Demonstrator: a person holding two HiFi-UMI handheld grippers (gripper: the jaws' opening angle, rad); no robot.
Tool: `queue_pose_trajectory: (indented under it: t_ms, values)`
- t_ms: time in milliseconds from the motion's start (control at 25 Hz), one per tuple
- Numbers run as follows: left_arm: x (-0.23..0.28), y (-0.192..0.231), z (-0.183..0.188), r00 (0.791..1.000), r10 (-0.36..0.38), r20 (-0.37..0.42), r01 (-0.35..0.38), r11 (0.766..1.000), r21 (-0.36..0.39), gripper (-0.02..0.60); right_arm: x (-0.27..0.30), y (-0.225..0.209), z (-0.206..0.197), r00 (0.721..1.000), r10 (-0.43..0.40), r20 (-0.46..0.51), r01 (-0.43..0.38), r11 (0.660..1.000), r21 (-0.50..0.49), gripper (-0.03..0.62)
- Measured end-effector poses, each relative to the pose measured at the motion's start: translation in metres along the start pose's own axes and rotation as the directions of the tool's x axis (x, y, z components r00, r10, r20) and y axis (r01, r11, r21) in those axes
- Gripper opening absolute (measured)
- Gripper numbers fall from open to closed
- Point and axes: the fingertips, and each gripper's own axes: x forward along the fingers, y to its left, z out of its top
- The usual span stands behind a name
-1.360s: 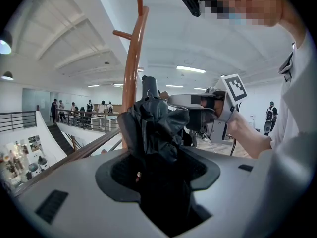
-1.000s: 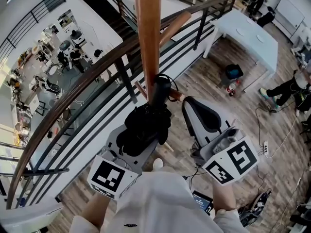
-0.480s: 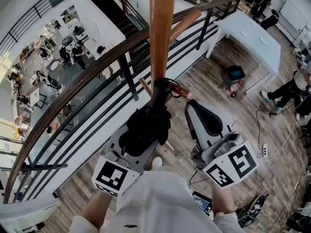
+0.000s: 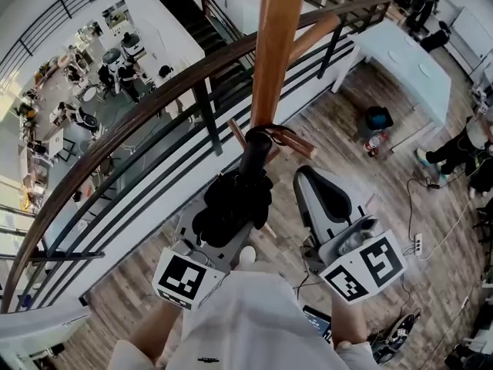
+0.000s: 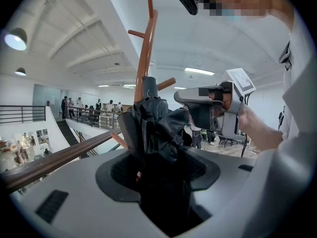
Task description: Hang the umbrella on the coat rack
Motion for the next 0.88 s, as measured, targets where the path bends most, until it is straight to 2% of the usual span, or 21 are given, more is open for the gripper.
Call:
queue_pose_trajectory:
  t_ms: [360,680,880]
  values:
    - [0.008,0.01,-0.019,1.0,0.026,-0.005,-0.026,1.0,-0.016,0.242,0.006,0.001,-0.015,1.0,0.008,-0.004,-0.007,0.999,0.053,0.038]
    - [0.015,0.015,-0.029,0.999,0.035,-0.021,-0.035,0.999,-0.002,0.242,0.008,0.0,-0.011,1.0,0.002,-0.007,-0.001,0.998,0.065,0.038]
    - [0.016,0.016,-0.048,0.999,0.032,-0.018,-0.032,0.999,0.008,0.242,0.009,0.005,-0.02,1.0,0.006,-0.006,-0.005,0.997,0.072,0.038]
